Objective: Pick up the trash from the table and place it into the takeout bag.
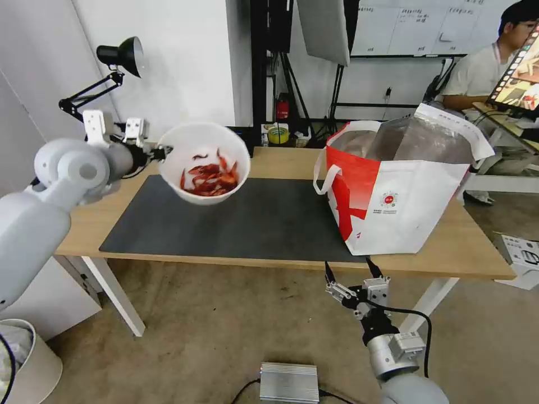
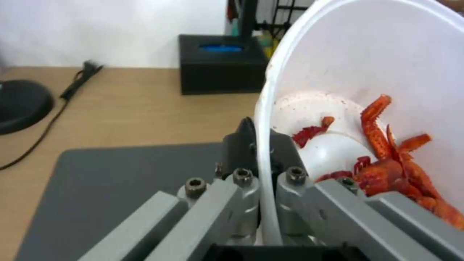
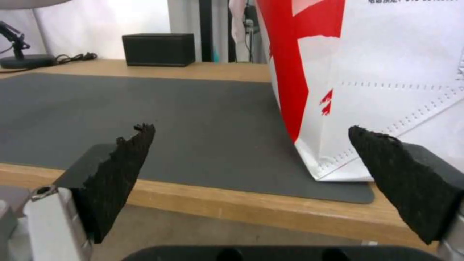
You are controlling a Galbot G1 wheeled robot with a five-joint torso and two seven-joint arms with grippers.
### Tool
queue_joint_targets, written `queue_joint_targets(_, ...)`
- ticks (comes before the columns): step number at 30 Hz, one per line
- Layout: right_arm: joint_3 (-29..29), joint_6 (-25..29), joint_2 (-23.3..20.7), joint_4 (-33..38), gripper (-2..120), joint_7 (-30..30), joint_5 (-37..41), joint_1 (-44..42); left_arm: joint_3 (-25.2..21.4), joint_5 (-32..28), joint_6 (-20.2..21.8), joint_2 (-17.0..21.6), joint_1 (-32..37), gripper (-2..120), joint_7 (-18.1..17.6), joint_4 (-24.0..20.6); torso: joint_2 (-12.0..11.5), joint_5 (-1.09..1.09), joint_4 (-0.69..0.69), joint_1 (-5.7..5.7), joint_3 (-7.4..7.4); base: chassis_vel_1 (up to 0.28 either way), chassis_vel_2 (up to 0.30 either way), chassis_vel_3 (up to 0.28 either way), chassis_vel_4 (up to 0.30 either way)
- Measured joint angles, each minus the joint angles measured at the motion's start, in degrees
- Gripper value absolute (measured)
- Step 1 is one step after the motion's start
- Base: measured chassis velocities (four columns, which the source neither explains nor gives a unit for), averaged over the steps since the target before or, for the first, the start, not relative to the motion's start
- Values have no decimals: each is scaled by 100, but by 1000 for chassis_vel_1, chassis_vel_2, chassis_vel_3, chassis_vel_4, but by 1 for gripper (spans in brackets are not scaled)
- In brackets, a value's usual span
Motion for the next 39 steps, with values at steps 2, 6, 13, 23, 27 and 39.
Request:
queue_joint_targets(2,0,0,0,0,100,0,0,0,199,-95,-1,-209,-241,0,-124,92,0,1,0,0,0,0,0,0,0)
queue_joint_targets(6,0,0,0,0,100,0,0,0,588,-258,-1,-594,-711,0,-315,247,0,2,-3,0,1,0,0,0,0)
queue_joint_targets(13,0,0,0,0,100,0,0,0,876,-379,-2,-998,-1284,0,-496,505,0,0,-1,0,0,0,0,0,0)
queue_joint_targets(23,0,0,0,0,100,0,0,0,1222,-447,-5,-1705,-2007,0,-673,952,0,1,-1,0,0,0,0,0,0)
queue_joint_targets(27,0,0,0,0,100,0,0,0,1279,-445,-5,-1969,-2169,0,-704,1119,-1,1,0,0,-1,0,0,0,0)
queue_joint_targets(39,0,0,0,0,100,0,0,0,1281,-212,-5,-3241,-2481,0,-926,2186,0,1,-2,0,0,0,0,0,0)
